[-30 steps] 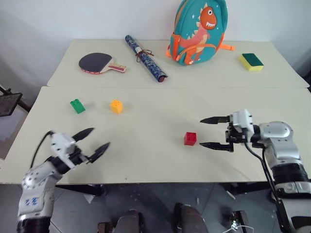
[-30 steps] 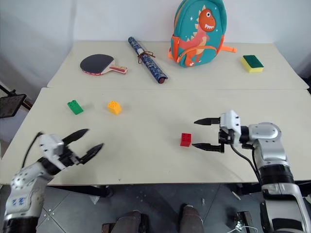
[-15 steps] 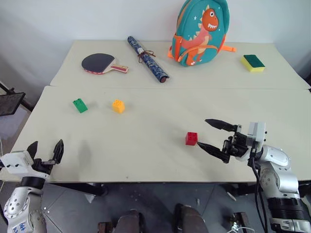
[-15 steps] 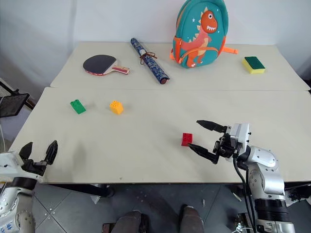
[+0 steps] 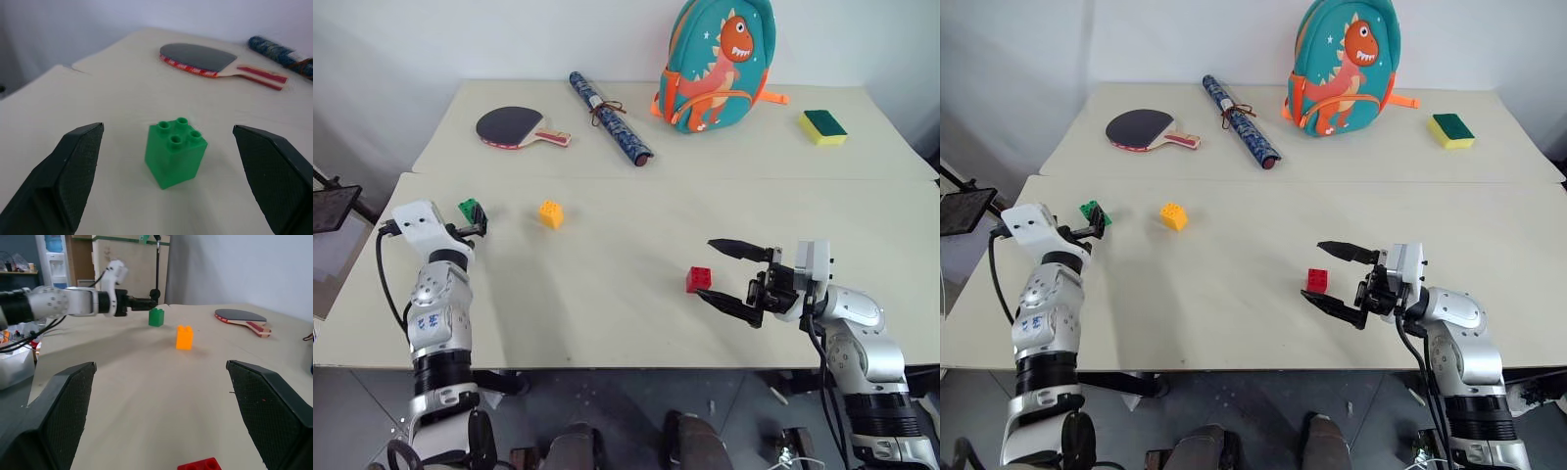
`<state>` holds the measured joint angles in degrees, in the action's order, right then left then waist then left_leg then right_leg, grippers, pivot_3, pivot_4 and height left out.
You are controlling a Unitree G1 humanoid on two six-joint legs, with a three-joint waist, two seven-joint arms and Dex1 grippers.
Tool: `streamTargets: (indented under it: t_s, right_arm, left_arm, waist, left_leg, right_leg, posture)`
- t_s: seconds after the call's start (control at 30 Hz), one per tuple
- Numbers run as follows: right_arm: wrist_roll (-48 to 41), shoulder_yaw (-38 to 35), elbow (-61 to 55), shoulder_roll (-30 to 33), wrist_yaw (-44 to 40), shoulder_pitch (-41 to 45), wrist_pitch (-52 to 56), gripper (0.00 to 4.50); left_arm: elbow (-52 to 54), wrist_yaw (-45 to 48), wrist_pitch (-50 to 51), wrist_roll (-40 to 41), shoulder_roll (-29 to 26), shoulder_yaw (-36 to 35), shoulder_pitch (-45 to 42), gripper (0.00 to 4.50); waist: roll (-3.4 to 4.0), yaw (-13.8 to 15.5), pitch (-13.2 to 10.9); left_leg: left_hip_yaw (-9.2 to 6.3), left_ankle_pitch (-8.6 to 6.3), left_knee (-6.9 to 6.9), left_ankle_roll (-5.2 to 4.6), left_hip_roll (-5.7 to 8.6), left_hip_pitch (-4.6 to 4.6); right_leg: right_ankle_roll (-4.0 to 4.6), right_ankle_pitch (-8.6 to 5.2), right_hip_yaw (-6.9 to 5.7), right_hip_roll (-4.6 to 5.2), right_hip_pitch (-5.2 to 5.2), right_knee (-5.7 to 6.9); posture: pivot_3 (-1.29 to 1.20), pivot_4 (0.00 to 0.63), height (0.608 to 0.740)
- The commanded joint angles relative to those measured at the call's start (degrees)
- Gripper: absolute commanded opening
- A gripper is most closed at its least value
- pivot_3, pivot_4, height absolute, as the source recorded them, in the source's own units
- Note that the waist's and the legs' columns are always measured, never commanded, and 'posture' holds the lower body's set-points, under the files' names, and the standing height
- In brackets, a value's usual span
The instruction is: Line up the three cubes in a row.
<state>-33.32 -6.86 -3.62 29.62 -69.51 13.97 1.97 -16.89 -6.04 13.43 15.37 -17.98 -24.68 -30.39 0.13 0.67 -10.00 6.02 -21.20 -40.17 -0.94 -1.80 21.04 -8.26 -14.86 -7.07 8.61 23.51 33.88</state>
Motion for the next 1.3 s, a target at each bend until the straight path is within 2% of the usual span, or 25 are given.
streamTargets:
  t_s: [0.03, 0.2, 0.37, 0.5, 0.73, 0.8, 0.9, 0.97, 1.1, 1.17, 1.23, 1.3]
  right_arm:
    - [-1.4, -0.5, -2.7, 0.9, -0.2, -0.2, 0.7, 4.46]
    - [-1.2, -0.3, -3.0, 0.8, -0.1, -0.7, 1.4, 4.46]
    - [-0.8, -0.4, -2.7, 0.8, 0.1, -0.9, 1.6, 4.46]
    - [-0.4, -0.4, -2.4, 0.7, 0.2, -1.5, 1.3, 4.50]
    - [0.1, 0.0, -2.4, 0.3, 0.7, -3.2, 0.9, 4.50]
    - [0.3, 0.1, -2.4, 0.2, 0.8, -3.5, 0.8, 4.50]
    - [0.6, -0.4, -2.9, 0.7, 1.1, -4.3, 0.6, 4.50]
    - [0.4, -1.3, -3.5, 1.4, 1.4, -5.1, 0.7, 4.50]
    - [-0.6, -4.1, -5.4, 3.9, 1.9, -7.5, 1.3, 4.50]
    - [-1.5, -5.7, -6.4, 5.3, 1.9, -9.1, 2.0, 4.50]
    - [-2.3, -7.2, -7.4, 6.4, 2.2, -10.7, 2.8, 4.50]
    - [-2.3, -8.0, -7.7, 7.4, 2.1, -11.9, 3.1, 4.50]
  left_arm:
    - [-0.2, -4.3, 1.0, -2.1, 1.3, 1.3, -3.1, 4.50]
    - [-5.9, -9.3, -0.4, -5.1, 4.4, 3.4, -7.3, 4.50]
    - [-9.1, -11.4, -2.2, -6.3, 5.0, 3.9, -9.1, 4.50]
    - [-11.4, -10.9, -5.0, -6.7, 4.6, 4.0, -9.9, 3.63]
    - [-15.6, -9.8, -10.5, -6.7, 4.4, 3.9, -11.2, 1.48]
    - [-14.8, -7.7, -11.9, -5.8, 4.6, 4.0, -10.7, 1.45]
    - [-8.6, 2.5, -12.7, -0.7, 4.1, 3.9, -7.2, 1.45]
    - [-1.9, 15.2, -12.5, 4.3, 1.0, 4.4, -2.6, 1.45]
    - [10.8, 47.4, -5.7, 16.9, -12.6, 5.4, 9.9, 1.45]
    - [15.5, 62.8, -0.9, 21.6, -19.8, 8.3, 14.5, 1.45]
    - [16.1, 70.9, -2.1, 19.0, -23.8, 13.5, 14.8, 1.45]
    - [15.3, 75.5, -3.5, 16.4, -23.9, 18.6, 12.4, 1.45]
  waist:
    - [-0.01, 0.0, 0.0]
    - [-0.04, 0.7, 0.0]
    - [-0.06, 0.6, 0.0]
    - [-0.07, 0.6, 0.0]
    - [-0.08, 0.8, 0.0]
    - [-0.08, 0.7, 0.0]
    - [-0.08, 0.6, 0.0]
    - [-0.08, 0.5, 0.0]
    - [-0.08, -1.1, 0.0]
    - [-0.07, -1.2, 0.0]
    - [0.00, -0.5, 0.0]
    - [0.04, 0.6, 0.0]
  left_leg:
    - [0.00, 0.00, 0.00, 0.00, 0.00, 0.01]
    - [0.00, 0.01, -0.04, 0.00, 0.02, 0.01]
    - [0.01, 0.01, -0.02, 0.01, 0.02, 0.02]
    - [0.01, 0.02, -0.02, 0.01, 0.02, 0.01]
    - [0.01, 0.02, -0.02, 0.01, 0.02, 0.02]
    - [0.01, 0.02, -0.02, 0.01, 0.02, 0.02]
    - [0.01, 0.02, -0.02, 0.01, 0.02, 0.02]
    - [0.01, 0.02, 0.00, 0.02, 0.01, 0.02]
    - [0.04, 0.00, 0.10, 0.07, -0.06, 0.02]
    - [0.07, -0.02, 0.12, 0.11, -0.08, 0.01]
    - [0.11, -0.03, 0.10, 0.12, -0.08, -0.03]
    - [0.10, -0.01, 0.00, 0.08, -0.03, -0.02]
  right_leg:
    - [0.00, 0.00, 0.00, 0.00, 0.00, -0.01]
    - [-0.02, 0.01, 0.00, 0.00, -0.03, -0.03]
    - [-0.02, 0.01, 0.00, -0.01, -0.02, -0.04]
    - [-0.02, 0.01, -0.01, -0.02, -0.02, -0.04]
    - [-0.02, 0.01, -0.02, -0.01, -0.02, -0.05]
    - [-0.02, 0.01, -0.02, -0.02, -0.03, -0.05]
    - [-0.02, 0.01, -0.02, -0.02, -0.02, -0.05]
    - [-0.02, 0.01, -0.02, -0.01, -0.01, -0.04]
    - [-0.02, 0.00, -0.03, -0.06, 0.11, 0.00]
    - [0.00, -0.01, -0.02, -0.08, 0.15, 0.02]
    - [0.00, -0.03, 0.01, -0.07, 0.10, -0.01]
    - [0.02, -0.04, 0.05, -0.05, -0.03, -0.14]
  posture:
    - [0.00, 0.150, 0.740]
    - [0.00, 0.150, 0.740]
    - [0.00, 0.150, 0.740]
    - [0.00, 0.150, 0.740]
    - [0.00, 0.150, 0.740]
    - [0.00, 0.150, 0.740]
    - [0.00, 0.150, 0.740]
    - [0.00, 0.150, 0.740]
    - [0.00, 0.150, 0.740]
    - [0.00, 0.150, 0.740]
    - [0.00, 0.150, 0.740]
    - [0.00, 0.150, 0.740]
